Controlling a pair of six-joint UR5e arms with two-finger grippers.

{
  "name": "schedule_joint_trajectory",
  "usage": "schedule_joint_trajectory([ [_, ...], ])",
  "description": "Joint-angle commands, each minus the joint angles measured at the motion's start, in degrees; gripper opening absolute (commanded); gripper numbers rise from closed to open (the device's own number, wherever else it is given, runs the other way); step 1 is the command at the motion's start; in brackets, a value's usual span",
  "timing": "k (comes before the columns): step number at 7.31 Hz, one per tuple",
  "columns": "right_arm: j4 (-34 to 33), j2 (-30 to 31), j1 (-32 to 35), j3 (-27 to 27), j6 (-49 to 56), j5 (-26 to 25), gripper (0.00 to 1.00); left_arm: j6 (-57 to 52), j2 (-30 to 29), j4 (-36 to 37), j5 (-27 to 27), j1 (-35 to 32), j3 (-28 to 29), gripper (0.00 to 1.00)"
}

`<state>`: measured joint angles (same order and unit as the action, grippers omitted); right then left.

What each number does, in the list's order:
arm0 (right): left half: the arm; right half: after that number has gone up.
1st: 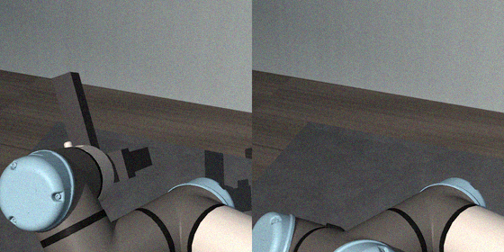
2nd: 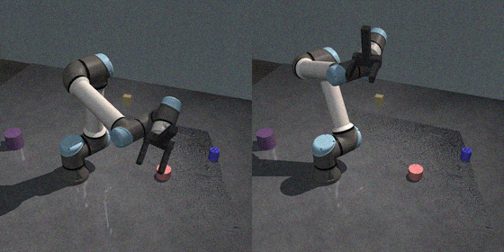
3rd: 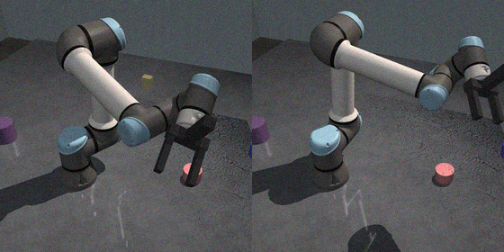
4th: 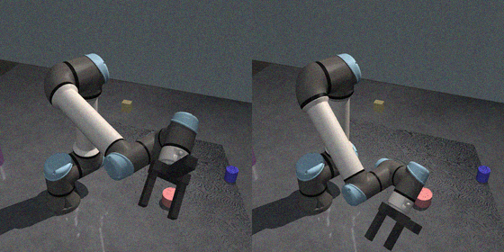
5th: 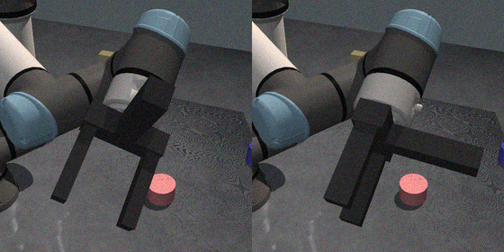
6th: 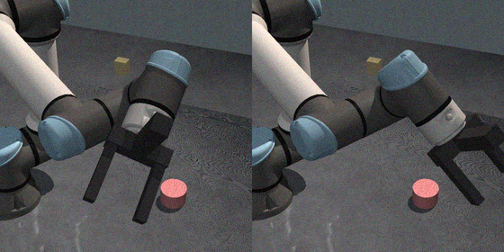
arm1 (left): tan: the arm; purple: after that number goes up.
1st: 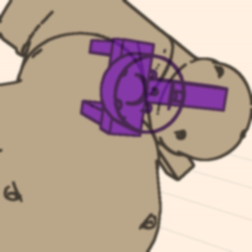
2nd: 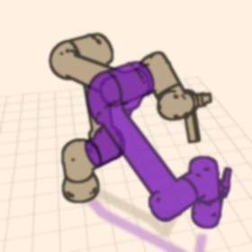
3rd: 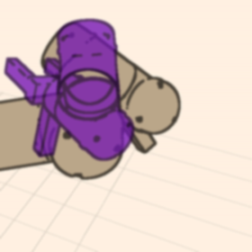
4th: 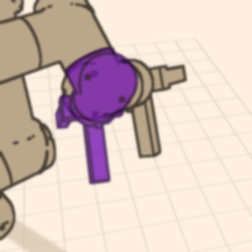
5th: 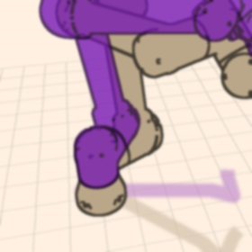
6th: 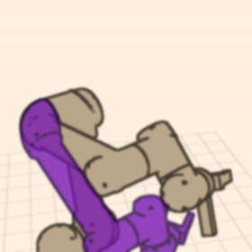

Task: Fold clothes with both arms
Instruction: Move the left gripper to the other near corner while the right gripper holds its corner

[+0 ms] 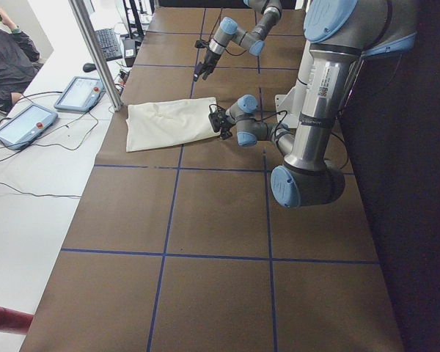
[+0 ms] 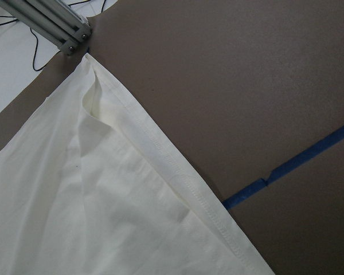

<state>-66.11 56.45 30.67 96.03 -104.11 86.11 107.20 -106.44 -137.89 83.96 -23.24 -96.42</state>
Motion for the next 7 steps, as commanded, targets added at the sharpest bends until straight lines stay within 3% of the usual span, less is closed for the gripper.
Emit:
schedule_joint_trajectory([
  [1, 0.1, 0.2, 0.0, 0.0, 0.0, -0.1, 1.00, 0.8, -0.3, 0.2, -0.1, 0.9, 0.4, 0.81],
  [3, 0.1, 0.2, 0.0, 0.0, 0.0, -0.1, 1.00, 0.9, -0.4, 0.1, 0.0, 0.9, 0.4, 0.50],
  [5, 0.0, 0.4, -0.3, -0.5, -0.2, -0.2, 1.00, 0.4, -0.4, 0.1, 0.1, 1.4, 0.3, 0.00],
  [6, -0.5, 0.3, -1.0, -0.5, -0.6, -0.3, 0.96, 0.1, -0.4, 0.1, 0.0, 1.5, 0.1, 0.00],
  [7, -1.0, 0.1, -2.0, -0.6, -4.1, -0.2, 0.84, 0.0, -0.4, 0.1, -0.1, 1.5, 0.0, 0.00],
])
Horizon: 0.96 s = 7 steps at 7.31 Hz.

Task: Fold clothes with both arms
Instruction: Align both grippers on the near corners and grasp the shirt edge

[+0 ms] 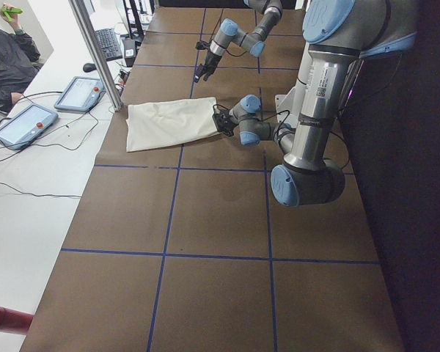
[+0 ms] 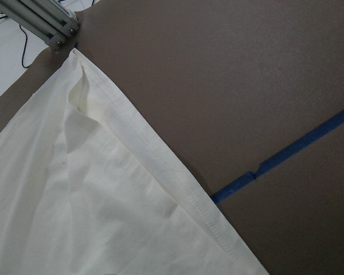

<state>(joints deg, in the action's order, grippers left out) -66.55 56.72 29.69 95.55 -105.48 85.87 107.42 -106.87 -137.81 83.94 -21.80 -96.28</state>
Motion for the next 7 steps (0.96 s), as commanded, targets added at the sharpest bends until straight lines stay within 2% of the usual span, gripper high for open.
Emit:
schedule_joint_trajectory([
  [1, -2.9, -0.8, -2.8, 0.0, -3.6, 0.1, 0.84, -0.2, 0.0, 0.0, -0.1, 0.0, -0.1, 0.00],
  [4, -5.2, -1.1, -5.2, -1.8, -4.5, -0.1, 0.84, -0.2, -0.1, 0.1, -0.2, 0.0, -0.7, 0.00],
  [6, -5.2, -4.9, -5.6, -7.8, -5.7, -0.1, 0.84, -0.2, 0.0, 0.1, -0.2, 0.0, -0.8, 0.00],
  [7, -5.1, -5.0, -5.8, -8.4, -5.7, -0.3, 0.84, -0.2, 0.0, 0.1, -0.2, 0.0, -0.8, 0.00],
])
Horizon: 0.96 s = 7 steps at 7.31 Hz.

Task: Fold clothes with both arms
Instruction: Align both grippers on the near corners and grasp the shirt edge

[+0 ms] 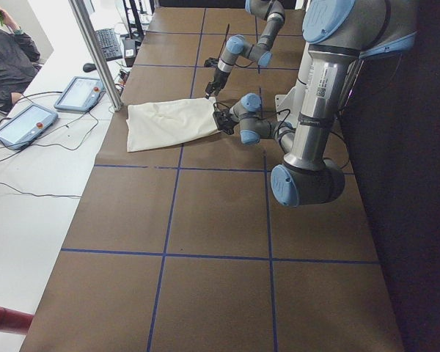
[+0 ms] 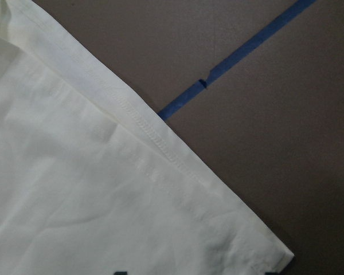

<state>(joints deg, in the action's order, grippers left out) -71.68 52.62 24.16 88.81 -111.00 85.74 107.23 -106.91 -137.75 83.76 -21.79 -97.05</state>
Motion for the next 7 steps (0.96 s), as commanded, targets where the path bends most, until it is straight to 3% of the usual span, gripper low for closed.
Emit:
schedule_joint_trajectory([
  [1, 0.0, -0.8, -0.5, -1.8, -0.2, -0.2, 0.84, 0.0, 0.0, 0.0, 0.0, 0.0, -0.2, 0.00],
  [4, -0.1, -0.7, -1.5, -2.1, -0.3, -0.3, 0.84, 0.0, 0.2, 0.0, 0.0, 0.0, -0.2, 0.00],
  [6, 0.0, -0.8, -1.5, -2.6, -1.5, -0.7, 0.70, 0.0, 0.3, 0.0, 0.0, 0.0, -0.2, 0.00],
  [7, 0.0, -1.0, -1.5, -2.7, -1.8, -0.7, 0.70, 0.0, 0.4, 0.0, 0.0, 0.0, -0.3, 0.00],
])
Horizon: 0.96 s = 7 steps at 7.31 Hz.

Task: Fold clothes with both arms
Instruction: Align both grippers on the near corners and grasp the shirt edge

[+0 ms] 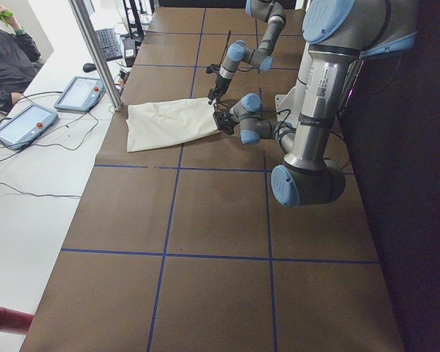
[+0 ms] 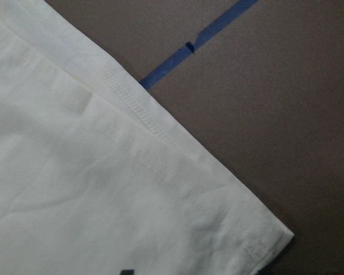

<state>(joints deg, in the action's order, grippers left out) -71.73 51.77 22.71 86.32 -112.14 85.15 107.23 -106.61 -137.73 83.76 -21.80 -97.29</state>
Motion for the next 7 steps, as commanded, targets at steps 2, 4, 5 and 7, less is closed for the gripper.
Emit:
schedule_joint_trajectory([
  [2, 0.1, -1.2, 0.0, -1.3, -1.1, -1.6, 0.67, 0.0, 0.3, 0.0, 0.0, 0.0, -0.1, 0.00],
  [4, 0.1, -1.9, 0.0, -1.8, -1.2, -1.8, 0.55, 0.0, 0.4, 0.0, 0.0, 0.0, -0.2, 0.00],
  [5, 0.1, -1.9, 0.0, -1.9, -1.5, -1.8, 0.49, 0.0, 0.3, 0.0, 0.0, 0.0, -0.2, 0.00],
  [7, 0.0, -1.8, 0.0, -2.6, -1.2, -2.4, 0.51, 0.0, 0.3, -0.1, 0.0, 0.0, -0.2, 0.00],
])
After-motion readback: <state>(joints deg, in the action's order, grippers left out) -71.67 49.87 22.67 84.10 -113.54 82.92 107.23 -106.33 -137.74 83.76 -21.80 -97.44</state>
